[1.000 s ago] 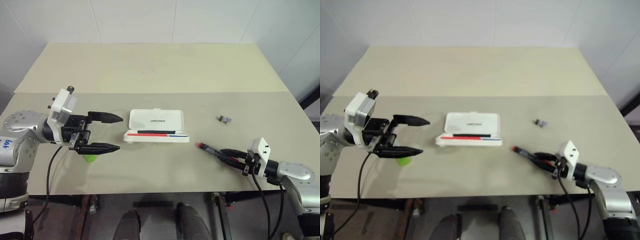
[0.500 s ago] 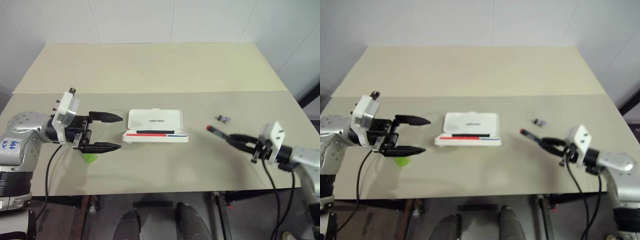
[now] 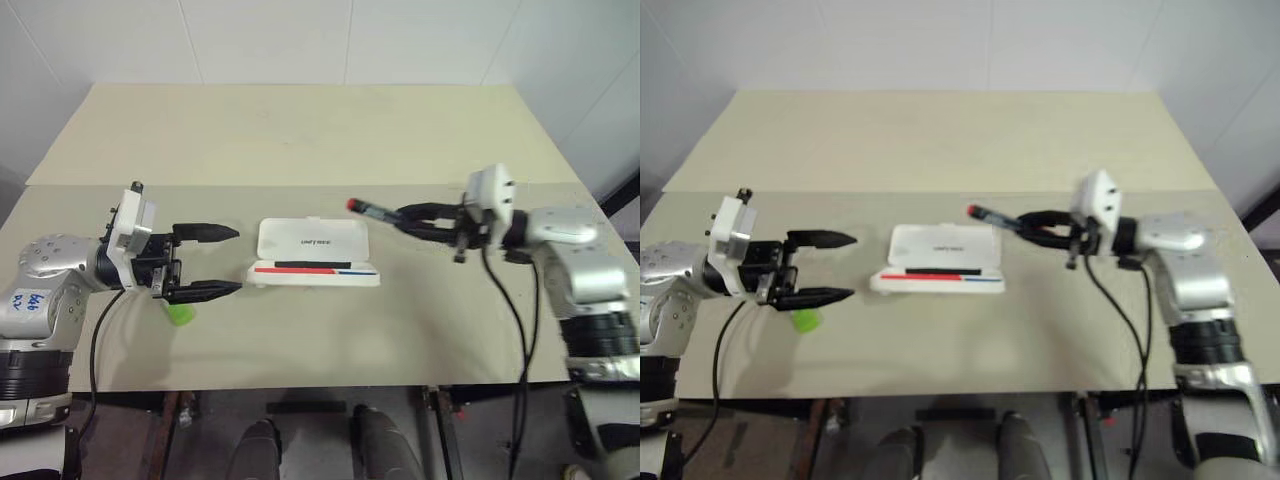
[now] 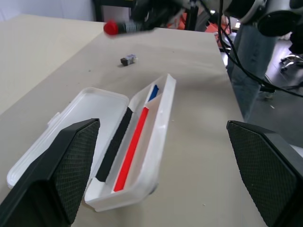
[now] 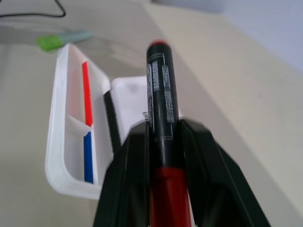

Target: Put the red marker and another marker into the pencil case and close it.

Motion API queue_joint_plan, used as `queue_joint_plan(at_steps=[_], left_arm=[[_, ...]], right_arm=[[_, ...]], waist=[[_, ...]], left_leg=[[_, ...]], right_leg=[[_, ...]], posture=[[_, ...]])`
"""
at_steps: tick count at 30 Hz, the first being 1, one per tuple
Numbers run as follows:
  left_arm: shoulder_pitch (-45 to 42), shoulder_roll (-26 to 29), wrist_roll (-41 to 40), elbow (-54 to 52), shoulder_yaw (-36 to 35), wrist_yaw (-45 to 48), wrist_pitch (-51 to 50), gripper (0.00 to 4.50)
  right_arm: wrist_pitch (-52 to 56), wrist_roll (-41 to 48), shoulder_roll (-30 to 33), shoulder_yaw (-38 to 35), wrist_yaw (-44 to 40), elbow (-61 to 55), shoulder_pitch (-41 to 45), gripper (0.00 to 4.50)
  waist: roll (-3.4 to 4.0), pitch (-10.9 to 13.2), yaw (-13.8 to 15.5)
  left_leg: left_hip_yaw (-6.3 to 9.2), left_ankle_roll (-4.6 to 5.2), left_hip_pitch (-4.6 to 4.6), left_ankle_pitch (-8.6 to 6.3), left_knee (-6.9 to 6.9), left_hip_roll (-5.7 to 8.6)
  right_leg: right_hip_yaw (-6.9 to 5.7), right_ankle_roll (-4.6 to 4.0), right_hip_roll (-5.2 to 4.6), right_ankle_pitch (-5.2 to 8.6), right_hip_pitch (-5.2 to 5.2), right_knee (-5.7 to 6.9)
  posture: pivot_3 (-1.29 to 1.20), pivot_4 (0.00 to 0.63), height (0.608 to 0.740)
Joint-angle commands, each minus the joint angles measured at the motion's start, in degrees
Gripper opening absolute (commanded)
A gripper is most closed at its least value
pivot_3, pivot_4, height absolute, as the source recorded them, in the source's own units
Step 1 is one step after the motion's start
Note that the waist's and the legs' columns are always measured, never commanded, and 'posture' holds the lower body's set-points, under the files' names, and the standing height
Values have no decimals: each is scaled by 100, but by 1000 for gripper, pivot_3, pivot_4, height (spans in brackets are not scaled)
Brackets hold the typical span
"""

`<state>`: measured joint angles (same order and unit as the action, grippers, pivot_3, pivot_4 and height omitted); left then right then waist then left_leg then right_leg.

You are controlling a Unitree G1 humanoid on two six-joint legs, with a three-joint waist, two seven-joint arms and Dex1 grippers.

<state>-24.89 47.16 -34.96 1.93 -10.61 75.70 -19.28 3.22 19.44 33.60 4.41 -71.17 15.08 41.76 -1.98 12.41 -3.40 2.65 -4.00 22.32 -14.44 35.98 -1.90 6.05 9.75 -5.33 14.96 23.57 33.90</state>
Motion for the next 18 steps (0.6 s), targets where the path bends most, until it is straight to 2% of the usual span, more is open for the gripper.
queue_joint_plan(at_steps=[1,10,18], left_arm=[[70,0,47,-167,-109,-68,137,4500],[349,60,135,-305,-174,-113,286,4500],[489,-20,133,-502,-166,-343,309,4500]], right_arm=[[-534,-254,-376,228,-203,715,316,596],[-1157,-622,-1208,412,-247,2008,907,596],[-1065,-753,-1629,515,-132,1560,618,596]], waist=[[2,1,-6],[4,2,-21],[4,2,-79]], left_leg=[[0,0,0,0,-2,0],[0,-2,0,0,-2,-1],[3,-4,-4,1,-2,-1]], right_leg=[[0,0,0,0,1,0],[-2,-2,0,1,5,13],[-3,-3,0,2,4,24]], posture=[[0,150,740],[0,150,740],[0,150,740]])
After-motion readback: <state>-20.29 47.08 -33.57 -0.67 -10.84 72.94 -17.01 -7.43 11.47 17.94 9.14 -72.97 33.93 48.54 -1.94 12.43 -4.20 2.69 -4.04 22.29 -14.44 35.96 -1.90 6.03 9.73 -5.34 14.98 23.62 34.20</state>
